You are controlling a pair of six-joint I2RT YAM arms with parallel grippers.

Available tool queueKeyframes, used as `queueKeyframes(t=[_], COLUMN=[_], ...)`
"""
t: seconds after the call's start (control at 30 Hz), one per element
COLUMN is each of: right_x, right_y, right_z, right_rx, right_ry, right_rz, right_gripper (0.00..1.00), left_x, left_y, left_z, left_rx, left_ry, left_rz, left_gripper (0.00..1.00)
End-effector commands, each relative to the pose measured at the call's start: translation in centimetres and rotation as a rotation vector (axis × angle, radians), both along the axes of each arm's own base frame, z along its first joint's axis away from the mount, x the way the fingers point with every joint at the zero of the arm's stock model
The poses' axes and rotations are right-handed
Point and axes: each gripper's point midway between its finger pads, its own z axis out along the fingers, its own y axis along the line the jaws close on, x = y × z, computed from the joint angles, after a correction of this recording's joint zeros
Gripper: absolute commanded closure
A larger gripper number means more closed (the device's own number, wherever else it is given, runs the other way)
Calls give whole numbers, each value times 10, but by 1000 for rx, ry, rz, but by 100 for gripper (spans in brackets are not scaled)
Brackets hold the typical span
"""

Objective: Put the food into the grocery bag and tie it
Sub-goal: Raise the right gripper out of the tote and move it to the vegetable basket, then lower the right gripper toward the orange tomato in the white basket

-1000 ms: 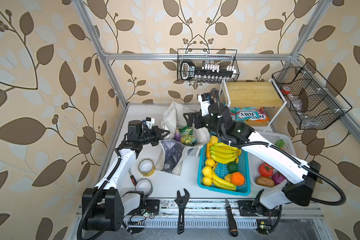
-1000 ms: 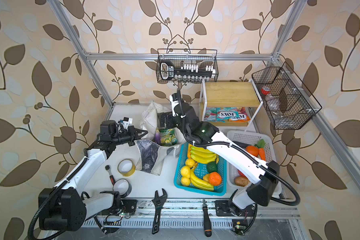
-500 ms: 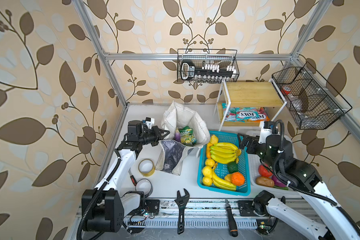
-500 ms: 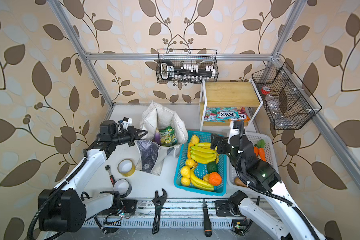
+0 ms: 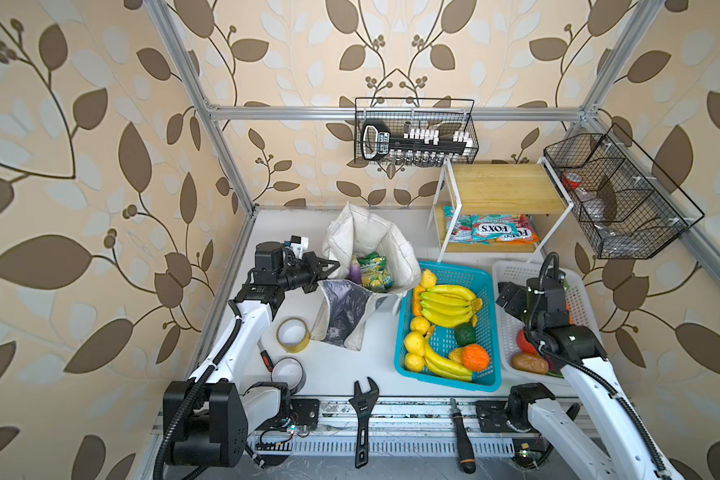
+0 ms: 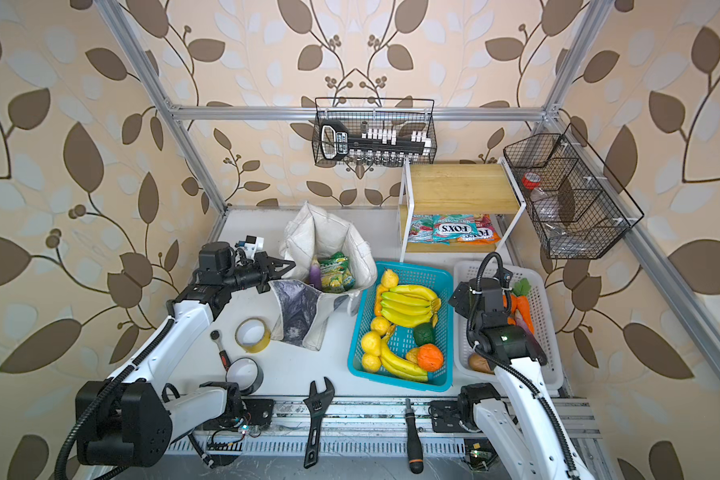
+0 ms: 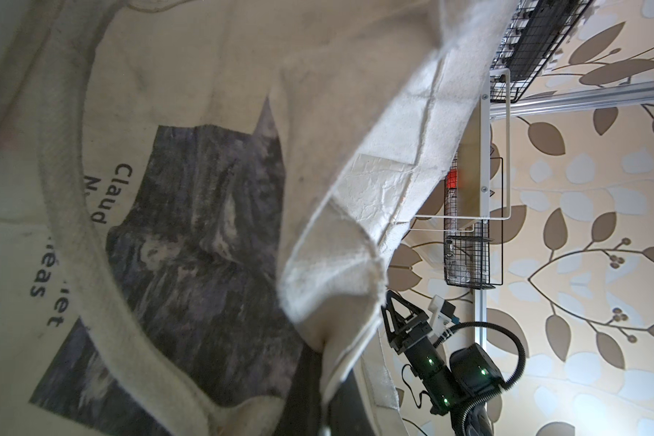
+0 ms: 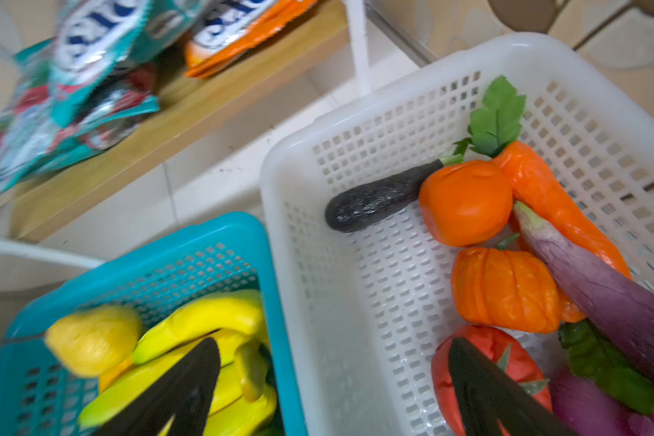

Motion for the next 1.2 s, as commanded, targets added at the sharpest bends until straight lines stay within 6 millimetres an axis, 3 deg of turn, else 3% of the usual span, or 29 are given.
queueKeyframes(t=[0.0,0.1,0.2,0.37,0.53,0.7,0.9,1.17], right_x=[7,10,12,-20,-40,-46,-38,-29], right_y=[-24,-42,-54,-83,-91,-94,-99,-109], right_z=[10,0,-18,-37,-39,-48,-69,-90], right_rx=[-22,-14,69,61,74,41,77,-3], right_ry=[-81,-104,-84,32,123,166,110,258], right_rz=[-118,-175,-213,-488,-631,-639,-575,-538], right_gripper=[6,6,0,0,0,0,0,0], left_x=[-8,-6,-6,-6,-3,-2,0,3], left_y=[-7,-8,-7,-6,-6,-5,-2,0], left_z=[25,23,23,24,20,15,11,2], left_rx=[-40,-58,-57,-66,-82,-56,-16,-4], left_ry=[-94,-84,-86,-79,-61,-51,-46,-24], left_rz=[-52,-59,-53,-48,-44,-38,-20,-6], left_gripper=[100,100,100,100,100,100,100,100])
